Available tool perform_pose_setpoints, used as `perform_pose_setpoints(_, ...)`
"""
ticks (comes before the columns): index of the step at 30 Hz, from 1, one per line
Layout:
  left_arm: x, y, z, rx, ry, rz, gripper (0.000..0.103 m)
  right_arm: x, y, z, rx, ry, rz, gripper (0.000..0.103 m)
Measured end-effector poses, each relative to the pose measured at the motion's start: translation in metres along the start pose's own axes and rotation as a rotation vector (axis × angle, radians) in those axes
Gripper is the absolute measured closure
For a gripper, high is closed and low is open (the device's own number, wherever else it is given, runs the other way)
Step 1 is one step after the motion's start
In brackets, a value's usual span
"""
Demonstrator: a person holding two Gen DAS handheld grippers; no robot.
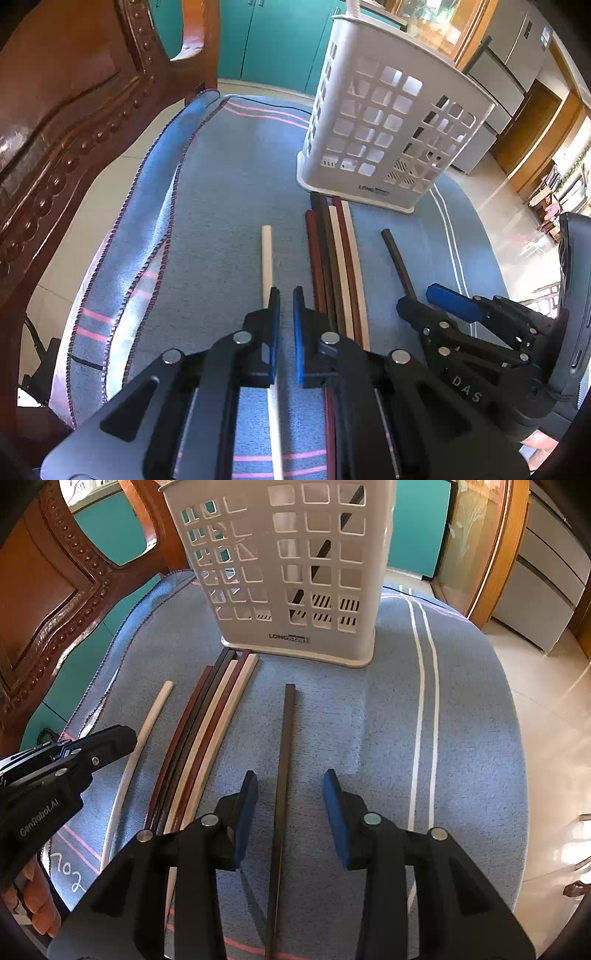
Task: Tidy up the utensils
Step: 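Grasp a dark brown chopstick with the right tool while the left tool reaches a light chopstick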
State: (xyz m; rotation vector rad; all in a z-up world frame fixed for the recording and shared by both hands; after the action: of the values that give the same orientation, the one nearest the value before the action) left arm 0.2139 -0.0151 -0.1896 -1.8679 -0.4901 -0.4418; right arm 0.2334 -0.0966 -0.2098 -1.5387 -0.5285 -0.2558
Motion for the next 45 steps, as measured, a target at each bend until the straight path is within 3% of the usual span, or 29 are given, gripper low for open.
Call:
perform_pose_setpoints(3,-0.001,0.001,0.001,0.012,0.003,0.003,0.079,0.000,0.000,0.000,-0.006,-0.009,-0.005,0.066)
perform_pose_setpoints(6,-0.001,0.001,0.003,0.023,0.000,0.002,0.076,-0.002,-0.002,-0.001,-0.021,-0.024,-0.012,0.067)
perform_pose_setpoints(8,-0.002,0.001,0.004,0.027,-0.002,0.004,0.074,-0.002,-0.001,-0.002,-0.051,-0.033,-0.020,0.087)
perform_pose_setpoints(10,-0.002,0.001,0.005,0.031,-0.002,0.005,0.072,-0.002,0.001,0.003,-0.036,-0.037,-0.015,0.095)
perform_pose_setpoints(22,-0.002,0.004,0.008,0.042,-0.007,0.010,0.072,-0.011,-0.006,-0.019,0.013,0.095,0.017,0.097)
perform_pose_setpoints(23,-0.002,0.005,0.007,0.037,-0.003,0.016,0.074,-0.012,-0.007,-0.021,0.020,0.108,0.020,0.097)
perform_pose_setpoints(25,-0.003,0.006,0.003,0.026,0.001,0.018,0.091,-0.013,-0.008,-0.022,0.028,0.119,0.021,0.097)
perform_pose_setpoints(26,-0.003,0.006,0.002,0.020,0.004,0.019,0.093,-0.014,-0.008,-0.022,0.029,0.122,0.021,0.097)
perform_pose_setpoints(38,-0.004,0.005,-0.014,-0.006,0.051,0.013,0.096,-0.016,-0.010,-0.027,0.034,0.140,0.025,0.097)
perform_pose_setpoints(40,-0.004,0.006,-0.010,0.005,0.041,0.016,0.094,-0.016,-0.010,-0.028,0.034,0.140,0.026,0.097)
perform_pose_setpoints(45,0.000,0.001,-0.008,0.017,0.031,-0.010,0.070,-0.015,-0.010,-0.027,0.036,0.142,0.024,0.095)
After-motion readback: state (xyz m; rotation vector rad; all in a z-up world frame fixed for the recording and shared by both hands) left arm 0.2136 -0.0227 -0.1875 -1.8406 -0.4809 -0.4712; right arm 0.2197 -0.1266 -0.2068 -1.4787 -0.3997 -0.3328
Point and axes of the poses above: each gripper's, at about its wrist camera, not at the fingertips, and y roughly the way its jaws point, z to its left, x to its top, the point moved 10 cm from there along y, roughly the way its jaws point, and after that the axes turned 9 degrees about -x, right-handed, at the moved point
